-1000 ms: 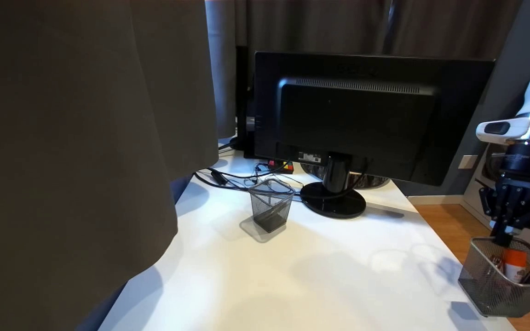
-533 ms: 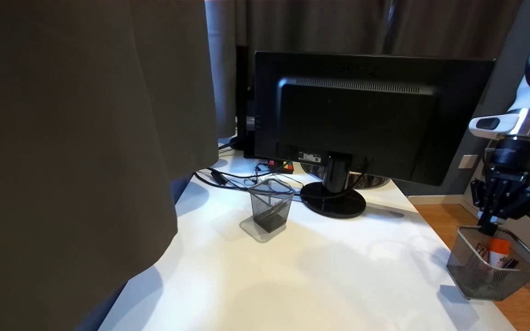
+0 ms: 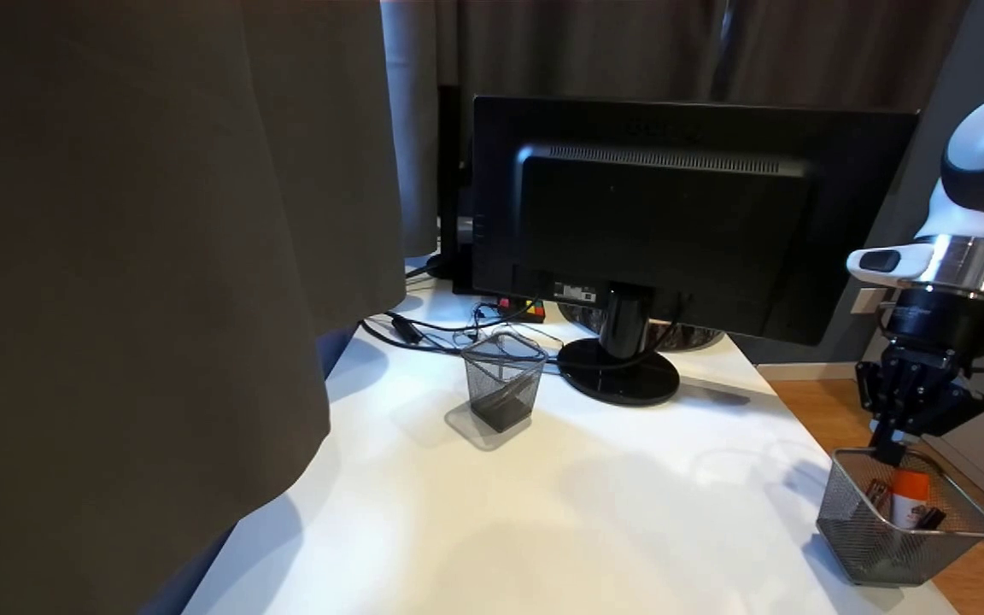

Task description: Move one bin to the front of the desk

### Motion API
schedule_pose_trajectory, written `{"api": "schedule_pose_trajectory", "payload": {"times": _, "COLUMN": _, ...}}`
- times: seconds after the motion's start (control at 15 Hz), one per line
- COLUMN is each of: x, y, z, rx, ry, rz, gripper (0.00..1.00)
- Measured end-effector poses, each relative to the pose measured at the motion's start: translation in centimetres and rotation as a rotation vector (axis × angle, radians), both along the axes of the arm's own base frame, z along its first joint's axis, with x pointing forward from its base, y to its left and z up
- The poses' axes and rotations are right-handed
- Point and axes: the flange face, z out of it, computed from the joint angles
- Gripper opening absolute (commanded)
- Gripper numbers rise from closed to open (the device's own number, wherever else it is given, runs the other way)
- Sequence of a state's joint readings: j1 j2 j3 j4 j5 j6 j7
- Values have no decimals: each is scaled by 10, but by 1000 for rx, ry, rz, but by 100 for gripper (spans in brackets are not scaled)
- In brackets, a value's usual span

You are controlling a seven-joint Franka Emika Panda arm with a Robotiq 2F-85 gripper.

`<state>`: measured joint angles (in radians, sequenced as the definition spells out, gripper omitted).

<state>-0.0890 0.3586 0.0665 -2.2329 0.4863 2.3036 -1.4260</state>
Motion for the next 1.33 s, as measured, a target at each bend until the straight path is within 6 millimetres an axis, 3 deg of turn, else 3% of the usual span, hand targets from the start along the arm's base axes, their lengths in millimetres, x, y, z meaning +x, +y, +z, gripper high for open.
{"api": "schedule_pose_trajectory", "payload": {"times": 0.27, "x": 0, "y": 0, "z": 0, "rx": 0, "ry": 0, "rz": 0, "gripper": 7}}
{"api": "schedule_pose_trajectory", "payload": {"times": 0.33, "x": 0, "y": 0, "z": 0, "rx": 0, "ry": 0, "rz": 0, "gripper": 32}}
{"api": "schedule_pose_trajectory", "payload": {"times": 0.47, "x": 0, "y": 0, "z": 0, "rx": 0, "ry": 0, "rz": -1, "gripper": 37}}
{"api": "schedule_pose_trajectory", "payload": {"times": 1.0, "x": -3, "y": 8, "z": 0, "rx": 0, "ry": -12, "rz": 18, "gripper": 94}}
{"api": "schedule_pose_trajectory", "payload": {"times": 1.13, "x": -8, "y": 13, "z": 6, "rx": -19, "ry": -66, "rz": 34, "gripper": 100}}
{"api": "schedule_pose_trajectory", "payload": {"times": 1.33, "x": -19, "y": 22, "z": 30, "rx": -47, "ry": -198, "rz": 58, "gripper": 100}}
